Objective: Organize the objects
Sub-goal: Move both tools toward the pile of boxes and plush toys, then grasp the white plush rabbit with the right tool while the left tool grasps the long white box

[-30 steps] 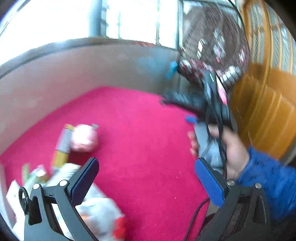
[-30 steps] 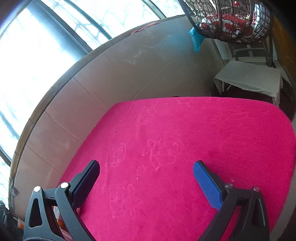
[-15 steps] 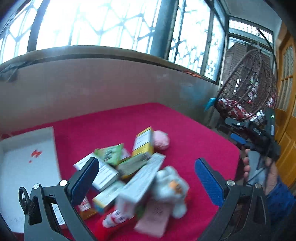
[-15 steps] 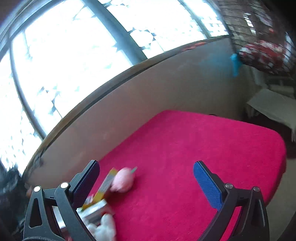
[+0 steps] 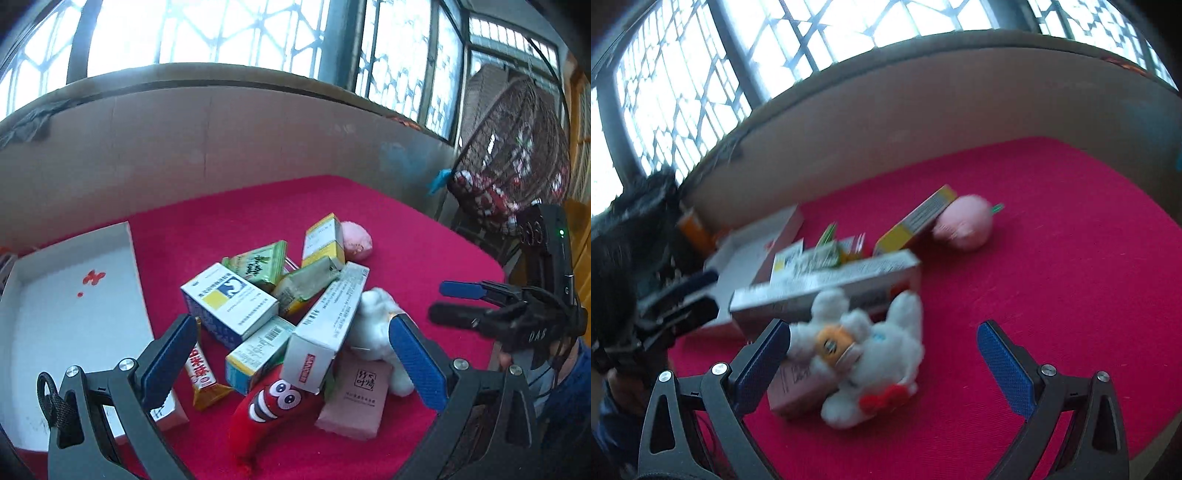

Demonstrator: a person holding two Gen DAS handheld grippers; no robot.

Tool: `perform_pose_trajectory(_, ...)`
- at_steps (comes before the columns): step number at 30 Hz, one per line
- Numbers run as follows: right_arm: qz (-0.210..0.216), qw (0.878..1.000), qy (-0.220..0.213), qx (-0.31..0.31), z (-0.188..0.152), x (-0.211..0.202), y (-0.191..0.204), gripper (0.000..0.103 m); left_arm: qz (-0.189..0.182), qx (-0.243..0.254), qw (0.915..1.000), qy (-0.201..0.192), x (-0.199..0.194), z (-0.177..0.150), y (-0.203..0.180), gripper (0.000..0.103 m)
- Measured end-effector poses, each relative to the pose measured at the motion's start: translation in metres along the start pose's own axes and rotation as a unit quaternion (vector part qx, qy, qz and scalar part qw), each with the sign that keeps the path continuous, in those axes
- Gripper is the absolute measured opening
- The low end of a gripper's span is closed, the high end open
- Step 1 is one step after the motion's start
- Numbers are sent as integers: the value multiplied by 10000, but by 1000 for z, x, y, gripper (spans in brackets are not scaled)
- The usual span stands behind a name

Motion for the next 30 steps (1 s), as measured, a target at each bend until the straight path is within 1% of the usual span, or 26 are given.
perform_pose_trajectory(2, 49, 9998, 169, -28, -6, 12, 1, 103, -98, 157, 9998, 122, 8, -1, -8, 103)
perform_pose_trajectory(4, 119, 9995, 295, -42, -10, 16, 3, 103, -104, 302, 9993, 190, 15, 0, -11, 103)
perform_pose_trajectory(6, 138, 9992, 361, -96, -15, 21, 5, 103, -43, 257, 9995, 181, 16, 1, -8, 103)
perform_pose_trajectory(10, 173, 9982, 545, -188, -21, 34, 10, 103, -70, -107, 9998, 119, 12, 3, 7, 103)
perform_pose_trajectory(13, 146, 9971, 702, -262, -22, 48, 14, 103, -54, -195, 9998, 54, 5, 5, 13, 103)
perform_pose_trajectory(17, 25, 9962, 810, -314, -22, 62, 16, 103, -46, -148, 9998, 85, 6, 4, 12, 103)
perform_pose_trajectory(20, 2, 9949, 989, -191, -27, 71, 11, 103, -29, -39, 9999, 143, 14, 3, 9, 103)
perform_pose_trajectory(22, 75, 9955, 929, -167, -27, 69, 10, 102, -54, 34, 9998, 199, 20, 5, 6, 103)
perform_pose_trajectory(23, 68, 9958, 904, -162, -26, 69, 8, 98, -74, 64, 9997, 221, 24, 6, 5, 103)
perform_pose_trajectory(24, 62, 9959, 884, -171, -26, 67, 7, 89, -97, 94, 9996, 258, 26, 8, 3, 103)
perform_pose_trajectory(25, 63, 9960, 869, -185, -26, 65, 6, 88, -135, 124, 9993, 319, 32, 10, 1, 103)
perform_pose_trajectory(27, 28, 9965, 805, -210, -24, 61, 3, 84, -182, 205, 9987, 423, 40, 11, -5, 103)
perform_pose_trajectory(30, -381, 9969, 627, -299, -19, 49, -14, 83, -342, 493, 9964, 590, 49, 8, -21, 103)
Point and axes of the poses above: each gripper's, at about its wrist camera, not at the fingertips, and x roughly the way its jaws point, y to its left, z to its top, the point moved 9 cm from there along x, roughly the way its jaws point
